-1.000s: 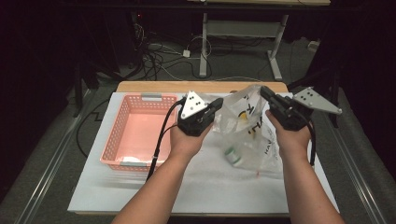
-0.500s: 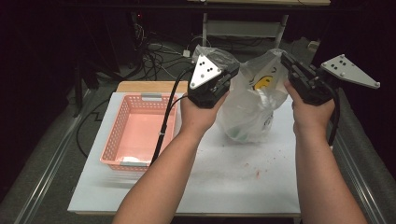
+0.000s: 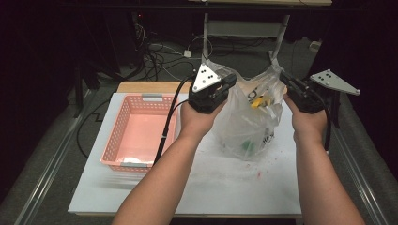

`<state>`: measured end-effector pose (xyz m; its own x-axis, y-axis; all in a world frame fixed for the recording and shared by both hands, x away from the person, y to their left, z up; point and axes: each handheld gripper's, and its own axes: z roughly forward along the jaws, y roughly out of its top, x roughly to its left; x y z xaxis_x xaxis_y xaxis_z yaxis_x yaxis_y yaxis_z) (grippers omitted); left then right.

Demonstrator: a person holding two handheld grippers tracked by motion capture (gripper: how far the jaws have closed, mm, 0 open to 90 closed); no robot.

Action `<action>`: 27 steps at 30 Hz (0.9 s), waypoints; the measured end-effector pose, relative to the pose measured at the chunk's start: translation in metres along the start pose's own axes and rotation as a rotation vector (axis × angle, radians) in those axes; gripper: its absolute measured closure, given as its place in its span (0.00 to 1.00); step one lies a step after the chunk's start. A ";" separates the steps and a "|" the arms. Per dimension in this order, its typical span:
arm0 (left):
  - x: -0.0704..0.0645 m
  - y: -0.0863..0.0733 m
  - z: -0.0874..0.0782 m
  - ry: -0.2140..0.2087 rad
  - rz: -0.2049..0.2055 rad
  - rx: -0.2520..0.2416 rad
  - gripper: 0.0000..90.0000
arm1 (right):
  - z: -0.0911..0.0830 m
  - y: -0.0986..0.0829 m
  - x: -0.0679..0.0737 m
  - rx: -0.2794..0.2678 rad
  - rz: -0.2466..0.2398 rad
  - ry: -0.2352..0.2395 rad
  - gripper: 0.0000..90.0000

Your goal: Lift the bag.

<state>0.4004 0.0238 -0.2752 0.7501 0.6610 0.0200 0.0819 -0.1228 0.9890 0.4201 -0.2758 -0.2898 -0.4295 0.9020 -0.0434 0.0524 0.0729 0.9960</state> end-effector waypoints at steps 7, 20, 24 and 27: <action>0.002 -0.014 -0.036 0.007 0.021 0.026 0.63 | 0.009 -0.011 -0.007 0.056 -0.002 -0.028 1.00; 0.004 -0.100 -0.085 -0.007 -0.102 0.183 0.42 | 0.006 -0.012 -0.002 0.077 0.000 0.028 0.87; 0.006 -0.115 -0.086 -0.010 -0.128 0.210 0.35 | -0.007 -0.007 0.005 0.054 0.009 0.073 0.69; 0.003 -0.121 -0.084 -0.007 -0.120 0.226 0.30 | -0.019 -0.002 0.009 0.027 0.013 0.090 0.61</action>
<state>0.3377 0.1027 -0.3822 0.7306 0.6758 -0.0975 0.3149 -0.2068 0.9263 0.3987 -0.2756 -0.2912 -0.5082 0.8609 -0.0222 0.0826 0.0744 0.9938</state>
